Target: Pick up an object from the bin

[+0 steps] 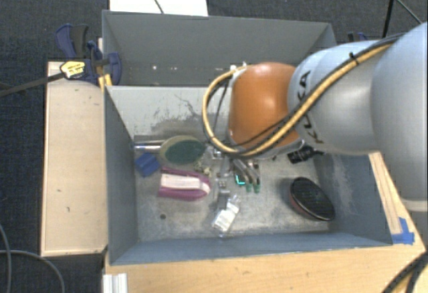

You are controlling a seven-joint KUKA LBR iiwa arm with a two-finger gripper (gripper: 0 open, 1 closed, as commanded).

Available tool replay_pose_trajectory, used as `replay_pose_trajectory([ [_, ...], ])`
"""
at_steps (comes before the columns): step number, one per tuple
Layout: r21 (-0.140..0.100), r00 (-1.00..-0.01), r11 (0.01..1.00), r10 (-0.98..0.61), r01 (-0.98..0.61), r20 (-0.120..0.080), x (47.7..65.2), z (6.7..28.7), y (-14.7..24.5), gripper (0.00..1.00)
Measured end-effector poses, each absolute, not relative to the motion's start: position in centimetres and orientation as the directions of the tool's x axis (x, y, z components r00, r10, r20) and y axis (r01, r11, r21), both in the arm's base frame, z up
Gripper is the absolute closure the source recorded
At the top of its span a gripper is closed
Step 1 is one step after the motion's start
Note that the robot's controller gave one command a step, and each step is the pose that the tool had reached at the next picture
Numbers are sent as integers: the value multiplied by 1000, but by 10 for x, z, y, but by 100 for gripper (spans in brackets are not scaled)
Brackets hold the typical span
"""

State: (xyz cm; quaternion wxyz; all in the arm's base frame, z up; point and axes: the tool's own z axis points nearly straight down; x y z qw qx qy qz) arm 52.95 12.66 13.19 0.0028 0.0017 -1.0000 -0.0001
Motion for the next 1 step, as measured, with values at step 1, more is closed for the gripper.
replay_pose_trajectory([
  [1, 1, -1000, 1000, 20, 20, 4, 533, 67, 170, 0],
])
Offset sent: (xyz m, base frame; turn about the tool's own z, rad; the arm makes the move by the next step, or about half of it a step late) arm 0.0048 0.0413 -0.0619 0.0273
